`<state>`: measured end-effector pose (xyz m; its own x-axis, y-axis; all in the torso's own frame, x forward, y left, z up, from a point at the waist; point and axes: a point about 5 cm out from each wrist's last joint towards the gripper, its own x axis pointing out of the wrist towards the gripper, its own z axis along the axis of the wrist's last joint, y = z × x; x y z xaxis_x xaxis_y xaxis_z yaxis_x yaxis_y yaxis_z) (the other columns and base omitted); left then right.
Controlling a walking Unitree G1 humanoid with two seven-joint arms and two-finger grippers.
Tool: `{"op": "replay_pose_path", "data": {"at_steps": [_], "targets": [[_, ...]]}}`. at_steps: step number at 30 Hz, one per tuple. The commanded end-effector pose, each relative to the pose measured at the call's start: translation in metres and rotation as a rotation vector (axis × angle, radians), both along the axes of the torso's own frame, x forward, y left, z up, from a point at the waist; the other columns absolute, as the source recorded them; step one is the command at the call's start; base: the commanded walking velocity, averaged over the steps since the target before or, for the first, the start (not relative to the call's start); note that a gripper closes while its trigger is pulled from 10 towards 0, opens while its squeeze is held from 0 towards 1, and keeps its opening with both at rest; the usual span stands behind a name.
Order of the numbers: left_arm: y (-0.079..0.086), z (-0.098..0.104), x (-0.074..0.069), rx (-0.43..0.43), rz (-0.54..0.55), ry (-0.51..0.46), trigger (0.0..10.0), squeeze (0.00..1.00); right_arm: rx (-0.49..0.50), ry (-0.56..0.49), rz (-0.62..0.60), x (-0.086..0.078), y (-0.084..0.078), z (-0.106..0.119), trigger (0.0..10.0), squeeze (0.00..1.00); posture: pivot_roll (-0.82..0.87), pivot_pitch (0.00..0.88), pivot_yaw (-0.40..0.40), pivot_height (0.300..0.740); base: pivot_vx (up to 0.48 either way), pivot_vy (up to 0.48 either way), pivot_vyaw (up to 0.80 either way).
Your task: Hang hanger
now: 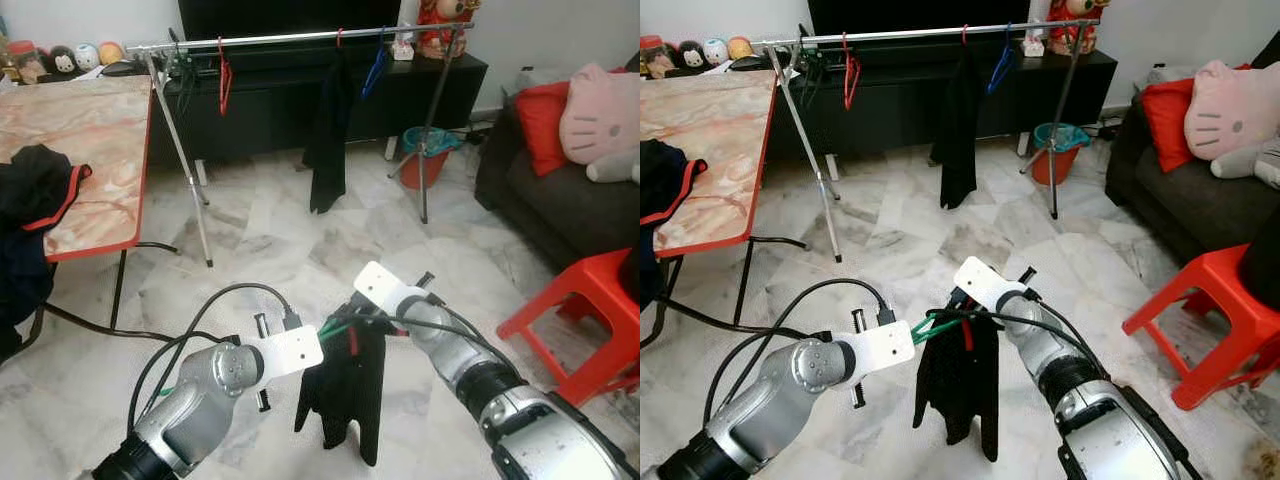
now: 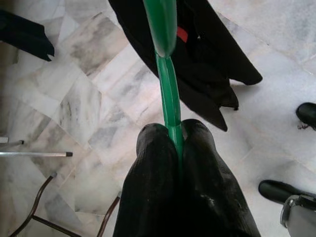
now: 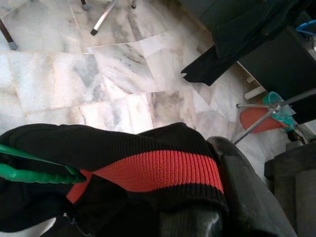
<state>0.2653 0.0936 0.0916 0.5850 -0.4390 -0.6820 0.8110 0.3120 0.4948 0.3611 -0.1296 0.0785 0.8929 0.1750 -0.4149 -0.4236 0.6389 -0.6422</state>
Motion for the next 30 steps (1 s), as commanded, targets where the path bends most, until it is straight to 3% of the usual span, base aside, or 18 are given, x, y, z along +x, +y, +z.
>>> {"op": "replay_pose_path", "data": {"at_steps": [1, 8, 13, 30], "targets": [[0.032, -0.048, -0.017, 0.148, 0.116, 0.205, 10.0, 0.0, 0.114, -0.163, -0.157, 0.025, -0.027, 0.05, 10.0, 0.0, 0.11, 0.0, -0.071, 0.74, 0.0, 0.0, 0.0], [0.024, -0.043, -0.014, 0.101, 0.123, 0.194, 10.0, 0.0, 0.17, -0.14, -0.104, 0.023, -0.007, 0.047, 10.0, 0.0, 0.11, 0.0, -0.071, 0.74, 0.0, 0.0, 0.0], [0.007, -0.04, -0.014, 0.033, 0.086, 0.212, 10.0, 0.0, 0.23, -0.119, -0.018, 0.021, 0.017, 0.048, 10.0, 0.0, 0.11, 0.0, -0.073, 0.74, 0.0, 0.0, 0.0], [0.007, -0.04, -0.014, 0.033, 0.086, 0.212, 10.0, 0.0, 0.23, -0.119, -0.018, 0.021, 0.017, 0.048, 10.0, 0.0, 0.11, 0.0, -0.073, 0.74, 0.0, 0.0, 0.0]]}}
